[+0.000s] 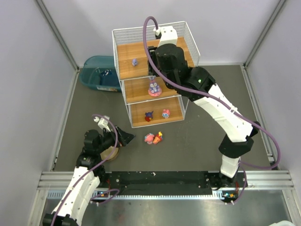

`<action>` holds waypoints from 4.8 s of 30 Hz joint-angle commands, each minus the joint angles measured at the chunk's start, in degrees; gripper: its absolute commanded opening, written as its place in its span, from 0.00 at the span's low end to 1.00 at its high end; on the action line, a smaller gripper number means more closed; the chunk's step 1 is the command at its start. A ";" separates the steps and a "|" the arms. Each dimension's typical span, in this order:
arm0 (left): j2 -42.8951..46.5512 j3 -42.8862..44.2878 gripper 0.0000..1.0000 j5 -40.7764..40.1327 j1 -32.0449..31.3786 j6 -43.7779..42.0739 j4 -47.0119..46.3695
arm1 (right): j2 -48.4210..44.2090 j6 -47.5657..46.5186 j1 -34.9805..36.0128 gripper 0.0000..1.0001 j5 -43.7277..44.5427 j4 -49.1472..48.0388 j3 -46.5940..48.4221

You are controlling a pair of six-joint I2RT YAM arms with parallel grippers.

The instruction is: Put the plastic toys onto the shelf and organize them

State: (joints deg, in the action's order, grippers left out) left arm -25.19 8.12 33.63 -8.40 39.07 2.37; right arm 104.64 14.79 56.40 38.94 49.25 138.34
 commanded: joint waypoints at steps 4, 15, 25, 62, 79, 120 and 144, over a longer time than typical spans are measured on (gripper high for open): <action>-0.82 -1.00 0.99 -0.23 -0.12 0.04 0.62 | -1.19 0.51 -1.03 0.49 -0.79 1.81 -1.32; -1.00 -0.91 0.99 -0.23 -0.12 0.04 0.44 | -1.37 0.60 -1.21 0.58 -1.23 1.55 -1.85; -1.00 -1.00 0.99 -0.32 -0.12 0.13 0.35 | -1.63 0.86 -1.21 0.59 -1.67 1.28 -2.20; 0.58 1.46 0.99 -0.93 -0.12 -0.31 3.95 | -39.76 -10.21 14.34 0.89 -19.16 -26.74 -49.80; 0.49 2.95 0.99 -0.49 -0.12 -1.80 5.62 | -42.17 20.19 15.23 0.77 -15.83 -50.92 -101.17; 0.49 4.36 0.99 -0.84 -0.12 -2.59 5.54 | -1.72 54.29 16.81 0.70 2.72 -24.82 -70.14; 0.05 4.45 0.99 -0.76 -0.12 -2.59 5.28 | -0.49 53.68 15.84 0.36 2.29 -24.82 -70.40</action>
State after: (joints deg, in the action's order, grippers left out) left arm -24.93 10.83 33.12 -8.40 37.39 9.32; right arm 104.57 68.27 72.62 40.66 24.45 66.94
